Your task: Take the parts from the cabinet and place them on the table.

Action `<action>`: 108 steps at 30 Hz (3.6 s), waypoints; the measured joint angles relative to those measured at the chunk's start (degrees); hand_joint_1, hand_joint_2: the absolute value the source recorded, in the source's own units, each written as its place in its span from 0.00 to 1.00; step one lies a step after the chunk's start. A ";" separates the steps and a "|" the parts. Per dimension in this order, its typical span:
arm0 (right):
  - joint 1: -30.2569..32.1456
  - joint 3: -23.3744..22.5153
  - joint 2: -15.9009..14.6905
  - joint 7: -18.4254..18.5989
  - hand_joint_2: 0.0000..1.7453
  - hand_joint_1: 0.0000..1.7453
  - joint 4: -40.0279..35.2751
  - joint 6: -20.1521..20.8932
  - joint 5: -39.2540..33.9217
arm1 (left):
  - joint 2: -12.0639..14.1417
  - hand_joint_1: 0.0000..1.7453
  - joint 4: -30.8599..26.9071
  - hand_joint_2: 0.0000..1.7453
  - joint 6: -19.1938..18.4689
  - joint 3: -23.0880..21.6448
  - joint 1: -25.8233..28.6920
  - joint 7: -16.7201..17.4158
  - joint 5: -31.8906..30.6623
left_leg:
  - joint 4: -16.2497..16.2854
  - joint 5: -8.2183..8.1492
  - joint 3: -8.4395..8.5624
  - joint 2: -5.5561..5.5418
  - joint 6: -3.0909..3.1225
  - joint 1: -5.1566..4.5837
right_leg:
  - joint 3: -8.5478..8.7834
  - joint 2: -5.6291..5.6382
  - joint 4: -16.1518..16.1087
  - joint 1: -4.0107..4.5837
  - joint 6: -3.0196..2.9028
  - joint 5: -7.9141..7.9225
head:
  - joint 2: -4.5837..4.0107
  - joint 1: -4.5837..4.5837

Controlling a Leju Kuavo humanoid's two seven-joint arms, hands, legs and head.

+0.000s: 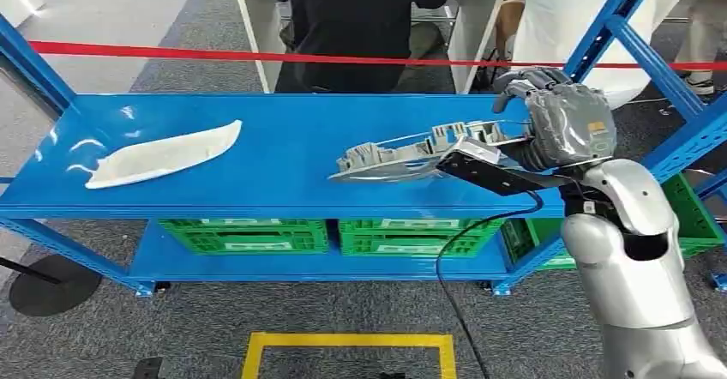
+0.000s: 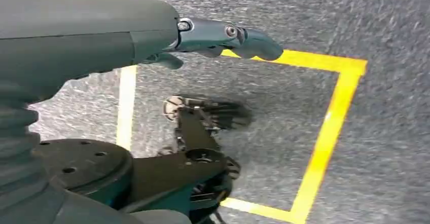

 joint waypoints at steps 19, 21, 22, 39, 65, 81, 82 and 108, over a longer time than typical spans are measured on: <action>-0.16 0.00 -0.11 -0.11 1.00 1.00 -0.39 0.00 -0.05 | 0.07 0.00 0.00 1.00 -0.02 0.55 0.00 -0.02 0.17 | 3.88 -2.94 1.13 -0.09 -3.11 0.13 | 7.15 0.14 -18.24 0.01 -2.88 9.77 | 0.00 -0.55; -0.30 -0.05 -0.17 -0.13 1.00 1.00 -0.59 0.00 -0.04 | 0.07 0.00 0.00 1.00 -0.04 0.57 -0.37 -0.02 0.17 | 0.05 -2.90 2.99 -0.19 -2.31 -0.04 | 6.57 0.14 -18.02 0.39 -2.22 10.34 | 0.00 -0.35; -0.26 -0.05 -0.17 -0.17 1.00 1.00 -0.61 0.00 -0.04 | 0.07 0.00 -0.02 1.00 -0.04 0.57 -0.34 -0.02 0.17 | 0.08 -2.69 2.71 -0.21 -1.97 -0.13 | 6.49 0.09 -18.19 0.32 -1.89 10.67 | 0.00 -0.39; -0.14 -0.35 -0.33 -0.17 1.00 1.00 -0.77 0.02 -0.04 | 0.02 0.00 0.00 1.00 -0.15 0.66 -0.01 -0.02 0.37 | -0.33 3.72 -2.41 -0.17 -2.29 -0.16 | 12.27 0.21 -17.84 0.47 -2.37 5.02 | 0.00 -0.24; 0.98 -0.50 -0.33 -0.18 1.00 1.00 -1.00 -0.04 0.11 | -0.09 0.00 0.00 1.00 0.11 0.66 -0.14 -0.20 -0.02 | -0.42 2.15 -1.89 0.11 -0.84 0.05 | 11.14 -0.16 -14.35 -0.29 -0.07 5.79 | 0.00 -0.37; 1.49 -1.38 -0.33 -0.17 1.00 1.00 -1.60 -0.22 0.61 | 0.15 0.00 -0.02 1.00 0.35 0.55 -0.05 -0.68 -0.63 | -2.03 5.89 -3.68 0.02 -2.20 -0.03 | 10.68 0.27 -18.03 0.48 -3.09 5.79 | 0.00 -0.48; 1.59 -1.49 -0.33 -0.18 1.00 1.00 -1.82 -0.39 0.61 | 0.15 0.00 -0.02 1.00 0.35 0.55 -0.03 -0.72 -0.68 | -2.03 5.93 -3.75 0.02 -2.38 -0.02 | 10.61 0.28 -18.02 0.49 -3.08 5.82 | 0.00 -0.50; 4.23 -3.52 4.57 -4.33 1.00 1.00 -14.80 -13.08 5.09 | 0.22 0.00 -0.02 1.00 0.22 -1.18 0.00 -0.74 -3.02 | -1.83 6.23 -4.68 -0.02 -2.12 -0.21 | 9.85 0.18 -18.03 0.17 -2.41 6.36 | 0.00 -0.50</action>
